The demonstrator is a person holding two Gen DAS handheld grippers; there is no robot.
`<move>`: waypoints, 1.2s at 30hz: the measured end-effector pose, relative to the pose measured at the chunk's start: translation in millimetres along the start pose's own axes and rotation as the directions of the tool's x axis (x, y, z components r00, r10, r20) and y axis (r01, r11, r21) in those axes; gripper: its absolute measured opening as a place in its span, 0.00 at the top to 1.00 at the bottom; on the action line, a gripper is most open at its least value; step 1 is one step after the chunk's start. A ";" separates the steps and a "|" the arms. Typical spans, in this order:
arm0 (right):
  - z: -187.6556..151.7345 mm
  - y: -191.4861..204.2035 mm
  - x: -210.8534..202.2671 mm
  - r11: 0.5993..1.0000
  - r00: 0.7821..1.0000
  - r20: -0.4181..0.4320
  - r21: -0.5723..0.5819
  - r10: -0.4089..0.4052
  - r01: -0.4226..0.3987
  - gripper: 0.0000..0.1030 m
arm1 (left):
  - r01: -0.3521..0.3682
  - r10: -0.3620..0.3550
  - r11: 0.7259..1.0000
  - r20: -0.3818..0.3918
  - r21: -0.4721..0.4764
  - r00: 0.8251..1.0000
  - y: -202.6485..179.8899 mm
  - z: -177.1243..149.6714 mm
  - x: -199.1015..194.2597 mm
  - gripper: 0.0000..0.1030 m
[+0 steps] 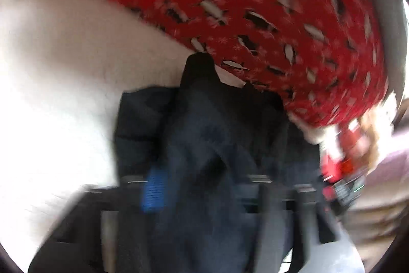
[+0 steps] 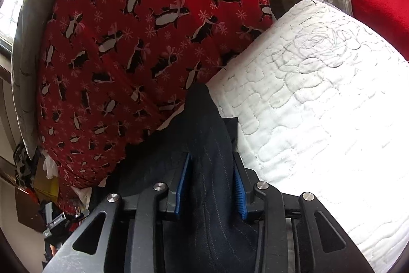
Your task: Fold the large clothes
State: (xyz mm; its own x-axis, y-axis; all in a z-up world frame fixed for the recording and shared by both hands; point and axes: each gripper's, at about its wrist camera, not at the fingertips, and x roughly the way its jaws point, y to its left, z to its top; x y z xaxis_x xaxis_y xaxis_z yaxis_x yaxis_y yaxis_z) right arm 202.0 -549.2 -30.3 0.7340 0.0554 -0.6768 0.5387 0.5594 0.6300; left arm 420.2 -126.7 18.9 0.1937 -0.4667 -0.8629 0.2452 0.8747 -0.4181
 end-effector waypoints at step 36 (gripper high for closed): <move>-112.2 8.0 -74.2 0.930 0.971 0.015 -0.287 -0.237 0.231 0.48 | -0.143 0.147 0.988 0.065 -0.063 0.987 6.0 -155.7 -48.1 0.53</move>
State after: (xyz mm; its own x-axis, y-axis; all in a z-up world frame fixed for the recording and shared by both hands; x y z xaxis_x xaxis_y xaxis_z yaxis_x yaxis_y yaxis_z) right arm 105.5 -456.1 -17.8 0.5916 -0.0907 -0.8011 0.5519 0.7699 0.3203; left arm 264.5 -78.7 13.7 0.2891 -0.3404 -0.8947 0.1550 0.9390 -0.3071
